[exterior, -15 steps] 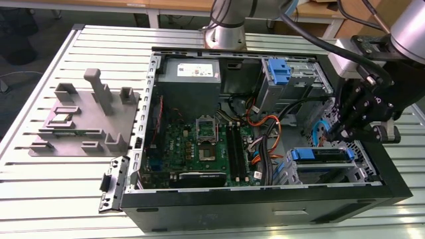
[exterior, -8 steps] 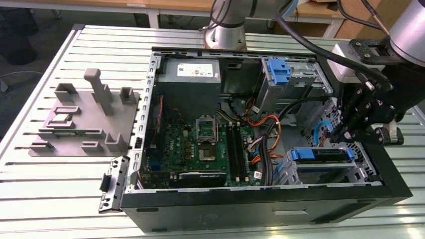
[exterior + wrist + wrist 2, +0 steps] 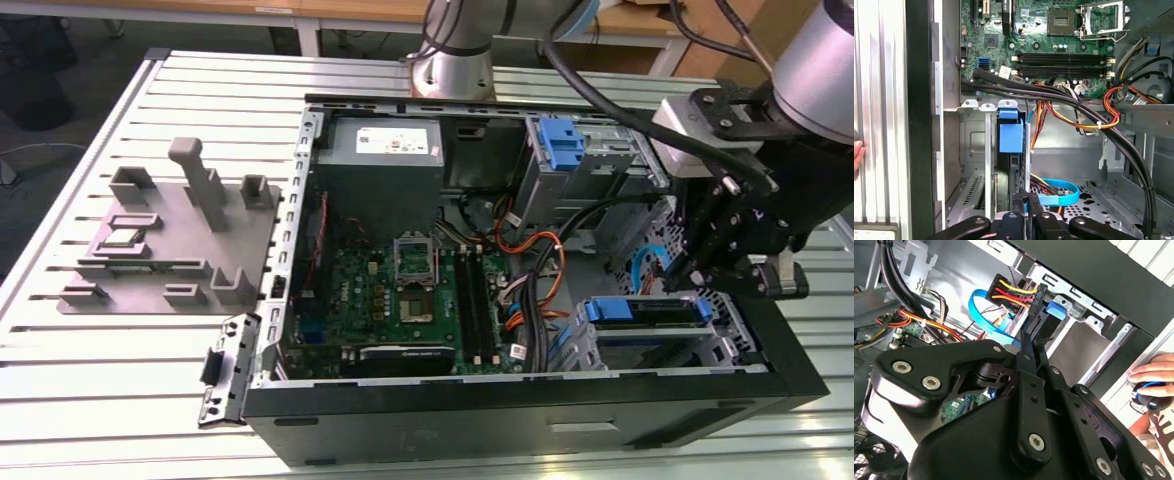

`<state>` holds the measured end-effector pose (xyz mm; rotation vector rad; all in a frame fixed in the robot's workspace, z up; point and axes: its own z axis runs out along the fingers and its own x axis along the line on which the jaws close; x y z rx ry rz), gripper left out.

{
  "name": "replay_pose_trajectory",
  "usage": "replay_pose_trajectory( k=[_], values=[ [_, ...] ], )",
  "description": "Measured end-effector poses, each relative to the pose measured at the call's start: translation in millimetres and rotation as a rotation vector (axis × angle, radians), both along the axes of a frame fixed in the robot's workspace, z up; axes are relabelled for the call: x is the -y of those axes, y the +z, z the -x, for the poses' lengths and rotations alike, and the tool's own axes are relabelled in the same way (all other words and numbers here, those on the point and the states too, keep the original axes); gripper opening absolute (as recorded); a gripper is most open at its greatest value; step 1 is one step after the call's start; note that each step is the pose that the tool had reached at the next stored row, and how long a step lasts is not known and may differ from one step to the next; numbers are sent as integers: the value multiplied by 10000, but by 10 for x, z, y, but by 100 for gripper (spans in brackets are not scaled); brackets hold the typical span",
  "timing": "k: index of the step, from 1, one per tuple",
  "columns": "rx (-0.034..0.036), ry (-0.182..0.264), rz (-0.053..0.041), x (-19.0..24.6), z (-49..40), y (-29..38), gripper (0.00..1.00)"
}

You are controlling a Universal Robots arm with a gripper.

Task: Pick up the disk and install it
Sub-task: 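Insert the first disk wire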

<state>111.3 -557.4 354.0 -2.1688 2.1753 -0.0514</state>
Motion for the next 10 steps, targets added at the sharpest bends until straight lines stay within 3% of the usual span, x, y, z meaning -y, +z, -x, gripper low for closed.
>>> replay_pose_trajectory(
  k=[10],
  values=[
    [5,5,5,11,45,-27,16]
  ],
)
